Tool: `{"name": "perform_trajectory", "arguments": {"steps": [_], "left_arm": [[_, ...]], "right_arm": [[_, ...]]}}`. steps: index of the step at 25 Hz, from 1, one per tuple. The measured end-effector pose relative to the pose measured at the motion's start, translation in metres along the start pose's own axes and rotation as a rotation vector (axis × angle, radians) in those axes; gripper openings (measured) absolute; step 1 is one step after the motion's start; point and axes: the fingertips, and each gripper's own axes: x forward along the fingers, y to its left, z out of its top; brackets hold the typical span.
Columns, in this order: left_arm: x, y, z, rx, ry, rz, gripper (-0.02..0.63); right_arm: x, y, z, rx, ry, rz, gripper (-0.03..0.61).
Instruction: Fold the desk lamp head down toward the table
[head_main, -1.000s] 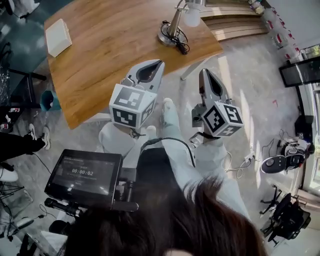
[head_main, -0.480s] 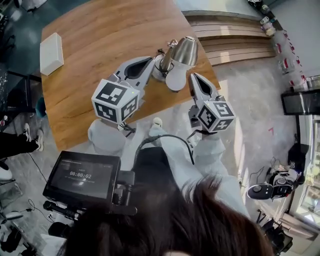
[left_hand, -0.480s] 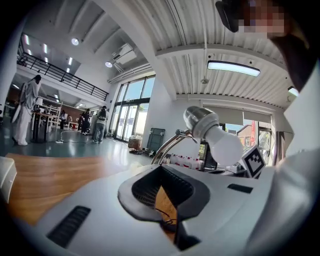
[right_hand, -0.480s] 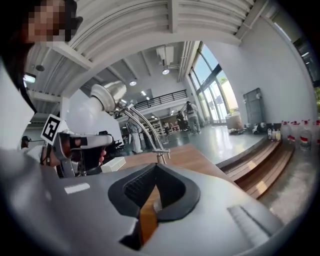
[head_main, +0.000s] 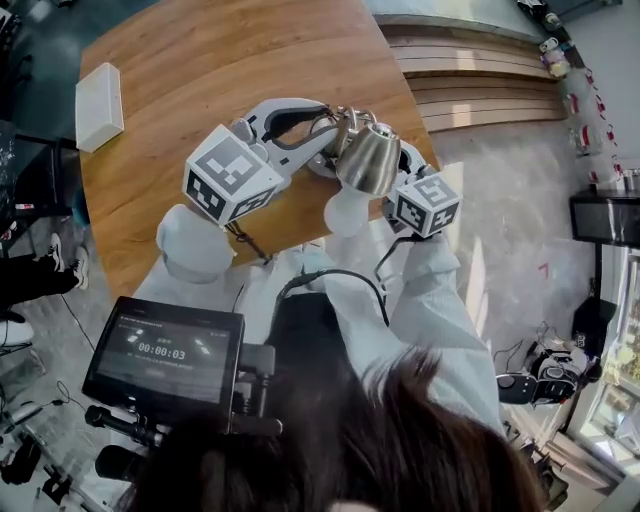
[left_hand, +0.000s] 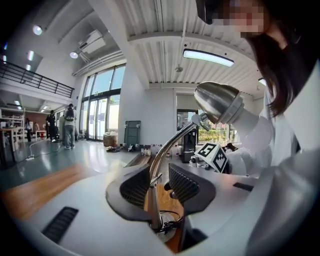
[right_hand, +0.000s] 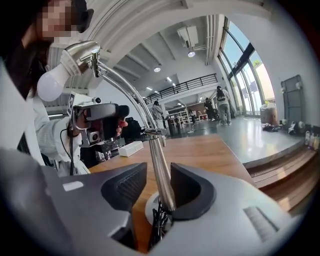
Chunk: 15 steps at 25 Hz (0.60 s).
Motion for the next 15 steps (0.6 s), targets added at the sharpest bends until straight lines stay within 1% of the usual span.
{"name": "perform_trajectory", "arguments": {"steps": [2,3,6,8,12,13,14,15], "left_arm": [[0.008,0.000,0.002,0.026,0.004,-0.031,0.119],[0.010,-0.002,0.005,0.037,-0.008,-0.048,0.130],[0.014,-0.009,0.013,0.095,-0.051,-0.093,0.133],[0.016,-0.014,0.013,0.125,-0.047,-0.121,0.133],[0.018,-0.018,0.022,0.125,-0.078,-0.156,0.132],[0.017,-0.020,0.024,0.137,-0.086,-0.158,0.128],[0.017,-0.022,0.026,0.157,-0.089,-0.157,0.098],[0.016,-0.023,0.027,0.181,-0.088,-0.153,0.082]], "right_arm": [[0.005,0.001,0.001,0.004,0.000,0.028,0.144],[0.006,0.003,0.003,0.000,-0.003,0.039,0.150],[0.013,0.007,0.009,-0.007,-0.013,0.073,0.150],[0.016,0.009,0.011,0.001,-0.017,0.095,0.150],[0.022,0.011,0.013,0.011,-0.017,0.130,0.150],[0.022,0.012,0.013,0.007,-0.016,0.138,0.149],[0.021,0.014,0.014,0.001,-0.015,0.146,0.143],[0.021,0.016,0.014,-0.005,-0.013,0.155,0.125]]}}
